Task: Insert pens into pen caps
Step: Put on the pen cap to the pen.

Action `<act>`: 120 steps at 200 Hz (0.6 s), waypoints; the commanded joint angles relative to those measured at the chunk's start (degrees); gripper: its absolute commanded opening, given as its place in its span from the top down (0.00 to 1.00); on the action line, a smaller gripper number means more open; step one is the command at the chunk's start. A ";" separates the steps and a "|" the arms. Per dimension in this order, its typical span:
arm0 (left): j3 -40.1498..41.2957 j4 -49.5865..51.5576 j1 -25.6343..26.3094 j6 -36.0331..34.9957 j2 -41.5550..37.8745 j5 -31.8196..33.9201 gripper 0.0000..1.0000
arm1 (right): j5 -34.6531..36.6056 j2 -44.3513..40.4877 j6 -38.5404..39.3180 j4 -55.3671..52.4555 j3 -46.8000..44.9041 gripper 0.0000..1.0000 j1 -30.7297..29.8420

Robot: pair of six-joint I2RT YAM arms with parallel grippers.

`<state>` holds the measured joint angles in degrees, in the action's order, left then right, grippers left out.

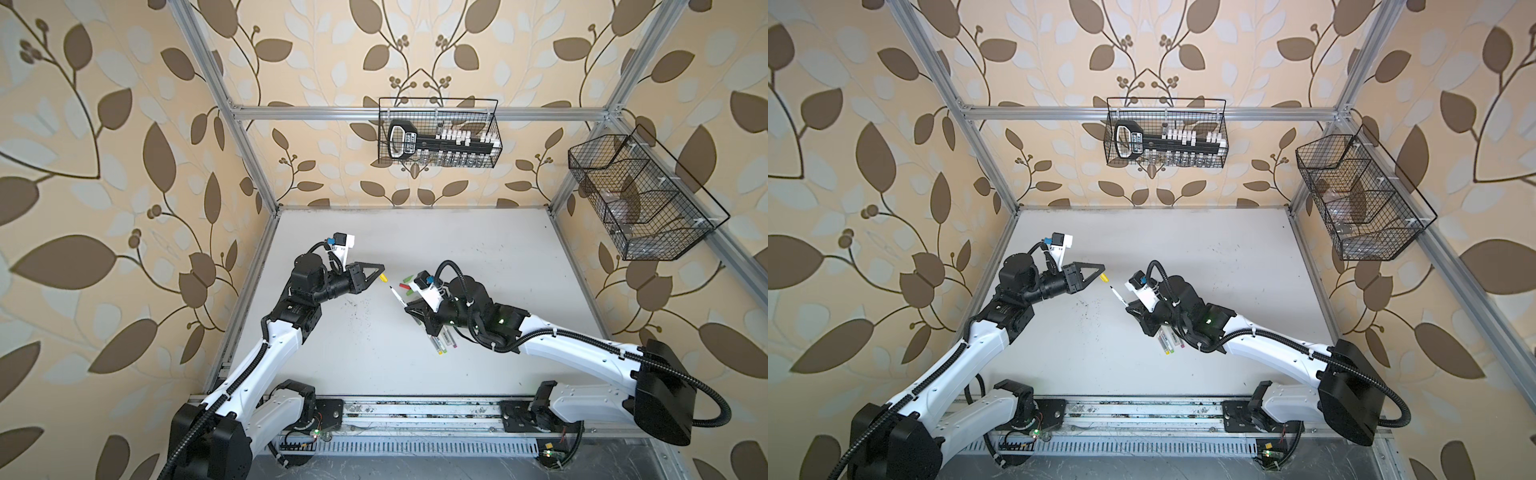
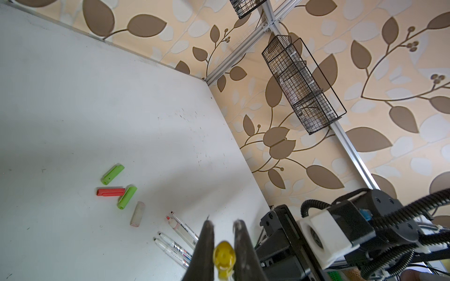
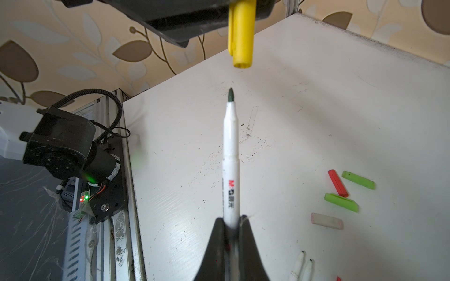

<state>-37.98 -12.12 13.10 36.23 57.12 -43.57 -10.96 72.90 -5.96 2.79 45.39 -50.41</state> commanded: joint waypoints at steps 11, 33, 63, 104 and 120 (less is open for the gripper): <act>0.45 -2.35 0.33 -0.05 -0.58 -2.20 1.00 | -1.06 1.07 0.38 0.82 1.28 0.93 0.05; 0.45 -2.03 0.52 -0.31 -0.61 -2.22 1.00 | -1.08 1.37 0.42 0.82 1.69 0.93 0.07; 0.38 -1.59 0.87 -0.64 -0.61 -2.13 1.00 | -0.99 1.58 0.51 0.56 2.07 0.93 0.23; 0.18 -0.54 1.35 -1.46 -0.18 -1.96 1.00 | -0.95 1.69 0.42 0.58 2.51 0.93 0.32; 0.18 -0.20 1.57 -1.67 -0.08 -1.88 1.00 | -0.85 1.74 0.49 0.55 2.58 0.93 0.32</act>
<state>-37.93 -11.70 13.96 36.07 57.17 -43.59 -11.00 74.02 -5.96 2.79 46.04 -50.35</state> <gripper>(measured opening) 0.126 0.076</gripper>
